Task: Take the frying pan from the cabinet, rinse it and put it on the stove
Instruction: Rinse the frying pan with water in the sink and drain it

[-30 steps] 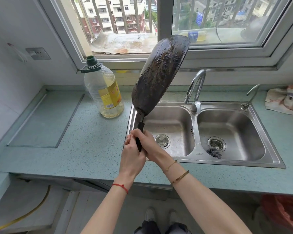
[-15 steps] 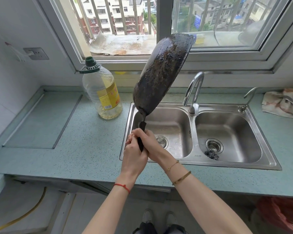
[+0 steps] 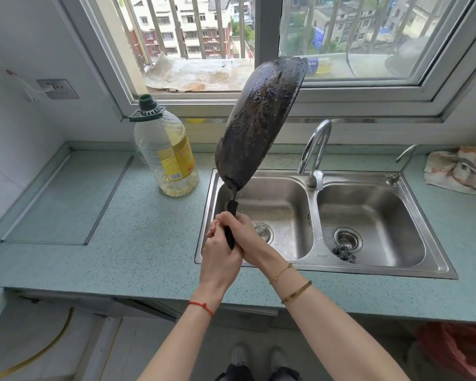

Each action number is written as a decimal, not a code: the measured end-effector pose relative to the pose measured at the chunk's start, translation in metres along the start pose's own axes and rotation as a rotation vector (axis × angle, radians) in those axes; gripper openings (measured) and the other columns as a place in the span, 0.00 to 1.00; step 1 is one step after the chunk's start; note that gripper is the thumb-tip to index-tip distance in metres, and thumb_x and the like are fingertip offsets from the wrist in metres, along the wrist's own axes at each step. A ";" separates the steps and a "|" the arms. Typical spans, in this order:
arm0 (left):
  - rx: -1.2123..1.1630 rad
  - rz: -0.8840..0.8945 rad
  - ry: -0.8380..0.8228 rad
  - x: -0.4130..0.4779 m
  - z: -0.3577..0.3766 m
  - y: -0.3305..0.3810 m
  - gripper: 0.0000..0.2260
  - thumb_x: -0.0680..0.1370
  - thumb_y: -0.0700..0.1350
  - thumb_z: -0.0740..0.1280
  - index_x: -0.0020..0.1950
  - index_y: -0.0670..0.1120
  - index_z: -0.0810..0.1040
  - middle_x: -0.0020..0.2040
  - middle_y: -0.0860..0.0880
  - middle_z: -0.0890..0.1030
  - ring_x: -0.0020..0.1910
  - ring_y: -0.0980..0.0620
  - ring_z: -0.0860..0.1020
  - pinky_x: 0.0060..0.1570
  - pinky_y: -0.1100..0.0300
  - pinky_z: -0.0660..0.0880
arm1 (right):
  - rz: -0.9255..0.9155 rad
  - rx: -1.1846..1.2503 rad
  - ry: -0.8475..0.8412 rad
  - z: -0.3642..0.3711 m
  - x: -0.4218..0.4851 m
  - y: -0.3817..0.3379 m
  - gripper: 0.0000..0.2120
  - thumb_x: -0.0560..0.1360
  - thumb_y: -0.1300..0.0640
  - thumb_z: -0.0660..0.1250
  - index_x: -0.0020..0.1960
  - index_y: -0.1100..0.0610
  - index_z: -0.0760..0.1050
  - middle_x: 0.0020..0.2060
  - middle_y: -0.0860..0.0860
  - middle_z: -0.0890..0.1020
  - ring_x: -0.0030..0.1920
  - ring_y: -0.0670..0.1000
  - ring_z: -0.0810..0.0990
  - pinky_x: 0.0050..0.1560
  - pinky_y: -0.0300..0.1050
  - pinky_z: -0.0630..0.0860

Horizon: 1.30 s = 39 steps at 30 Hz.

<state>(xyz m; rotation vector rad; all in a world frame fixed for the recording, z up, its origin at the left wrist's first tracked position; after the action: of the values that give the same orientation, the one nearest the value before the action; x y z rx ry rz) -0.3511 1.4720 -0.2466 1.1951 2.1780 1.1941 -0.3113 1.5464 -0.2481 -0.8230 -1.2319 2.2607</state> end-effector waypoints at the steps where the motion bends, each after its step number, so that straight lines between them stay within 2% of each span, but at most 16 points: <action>1: -0.002 0.001 0.003 0.001 -0.001 -0.001 0.15 0.78 0.38 0.64 0.64 0.41 0.71 0.43 0.49 0.81 0.42 0.54 0.82 0.38 0.63 0.80 | -0.003 -0.009 -0.002 0.001 0.000 0.000 0.06 0.78 0.61 0.62 0.44 0.63 0.73 0.35 0.57 0.78 0.40 0.55 0.79 0.46 0.49 0.78; 6: -0.017 0.024 0.012 0.004 -0.006 -0.004 0.14 0.78 0.37 0.65 0.63 0.42 0.72 0.42 0.50 0.80 0.44 0.52 0.82 0.40 0.61 0.80 | -0.025 -0.001 -0.012 0.006 0.002 -0.003 0.06 0.78 0.62 0.62 0.44 0.62 0.72 0.35 0.56 0.79 0.39 0.53 0.80 0.44 0.45 0.79; 10: -0.017 0.037 0.020 0.009 -0.007 -0.007 0.14 0.77 0.39 0.65 0.63 0.42 0.72 0.44 0.48 0.81 0.44 0.50 0.82 0.41 0.54 0.81 | -0.031 -0.003 -0.008 0.007 0.008 -0.003 0.09 0.78 0.61 0.62 0.40 0.62 0.73 0.35 0.56 0.79 0.38 0.52 0.80 0.45 0.45 0.79; 17: -0.061 0.024 -0.030 0.013 -0.002 -0.017 0.13 0.78 0.37 0.65 0.63 0.42 0.73 0.45 0.48 0.81 0.45 0.51 0.82 0.42 0.57 0.82 | -0.011 -0.004 0.025 0.003 0.013 0.005 0.08 0.78 0.60 0.63 0.43 0.64 0.75 0.35 0.57 0.79 0.39 0.53 0.80 0.44 0.45 0.79; 19: -0.092 0.017 -0.050 0.011 0.000 -0.020 0.12 0.78 0.36 0.64 0.61 0.42 0.74 0.45 0.50 0.80 0.45 0.56 0.82 0.42 0.62 0.81 | -0.005 -0.023 0.047 0.000 0.012 0.011 0.09 0.79 0.60 0.63 0.42 0.64 0.75 0.36 0.58 0.79 0.38 0.53 0.80 0.42 0.44 0.79; 22: -0.166 -0.023 -0.092 0.006 0.006 -0.021 0.10 0.78 0.34 0.63 0.58 0.43 0.74 0.43 0.52 0.78 0.38 0.62 0.80 0.35 0.69 0.76 | 0.012 -0.097 0.088 -0.006 0.010 0.021 0.14 0.79 0.56 0.65 0.38 0.64 0.77 0.36 0.59 0.80 0.37 0.52 0.80 0.42 0.44 0.78; 24: -0.234 -0.089 -0.131 0.003 0.012 -0.025 0.08 0.79 0.35 0.62 0.57 0.43 0.74 0.39 0.50 0.77 0.28 0.59 0.75 0.26 0.67 0.71 | 0.019 -0.150 0.126 -0.010 0.008 0.028 0.16 0.79 0.53 0.67 0.38 0.63 0.78 0.35 0.57 0.81 0.35 0.51 0.81 0.42 0.43 0.77; 26: -0.323 -0.178 -0.177 0.002 0.016 -0.030 0.07 0.80 0.38 0.61 0.58 0.43 0.73 0.33 0.46 0.75 0.23 0.55 0.71 0.22 0.63 0.68 | 0.018 -0.199 0.156 -0.013 0.007 0.031 0.15 0.78 0.52 0.67 0.39 0.63 0.79 0.34 0.56 0.81 0.34 0.49 0.81 0.40 0.41 0.77; 30: -0.551 -0.306 -0.279 0.004 0.021 -0.032 0.05 0.83 0.39 0.58 0.58 0.42 0.71 0.27 0.49 0.66 0.21 0.55 0.63 0.23 0.63 0.60 | 0.020 -0.246 0.192 -0.016 0.004 0.030 0.13 0.78 0.53 0.67 0.38 0.60 0.78 0.33 0.53 0.80 0.35 0.49 0.80 0.39 0.40 0.77; 34: -0.686 -0.349 -0.325 0.005 0.016 -0.032 0.05 0.84 0.38 0.56 0.57 0.42 0.70 0.25 0.51 0.64 0.21 0.55 0.61 0.22 0.65 0.58 | 0.042 -0.276 0.222 -0.013 0.006 0.032 0.12 0.78 0.52 0.68 0.41 0.60 0.75 0.32 0.51 0.79 0.34 0.48 0.79 0.37 0.40 0.76; 36: -0.733 -0.385 -0.346 0.006 0.011 -0.034 0.06 0.84 0.38 0.55 0.54 0.44 0.71 0.25 0.52 0.63 0.20 0.56 0.60 0.20 0.66 0.58 | 0.074 -0.294 0.237 -0.011 0.007 0.036 0.14 0.77 0.48 0.69 0.44 0.59 0.72 0.34 0.54 0.76 0.34 0.50 0.77 0.35 0.42 0.73; 39: -0.791 -0.455 -0.394 0.007 0.006 -0.042 0.07 0.84 0.37 0.54 0.51 0.41 0.70 0.26 0.51 0.63 0.20 0.56 0.59 0.20 0.67 0.58 | 0.116 -0.340 0.265 -0.009 0.005 0.041 0.15 0.78 0.50 0.68 0.43 0.57 0.66 0.31 0.50 0.68 0.27 0.44 0.68 0.26 0.35 0.66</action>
<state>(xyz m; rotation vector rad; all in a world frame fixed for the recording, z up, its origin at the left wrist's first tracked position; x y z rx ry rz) -0.3715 1.4690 -0.2840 0.4996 1.3553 1.2817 -0.3130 1.5340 -0.2886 -1.3019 -1.4905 1.9699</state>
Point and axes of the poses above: each hand's wrist, its own x-axis towards the middle knuckle, its own z-axis out of the palm, y = z × x, the point moved 2 cm from there along x, towards the middle knuckle
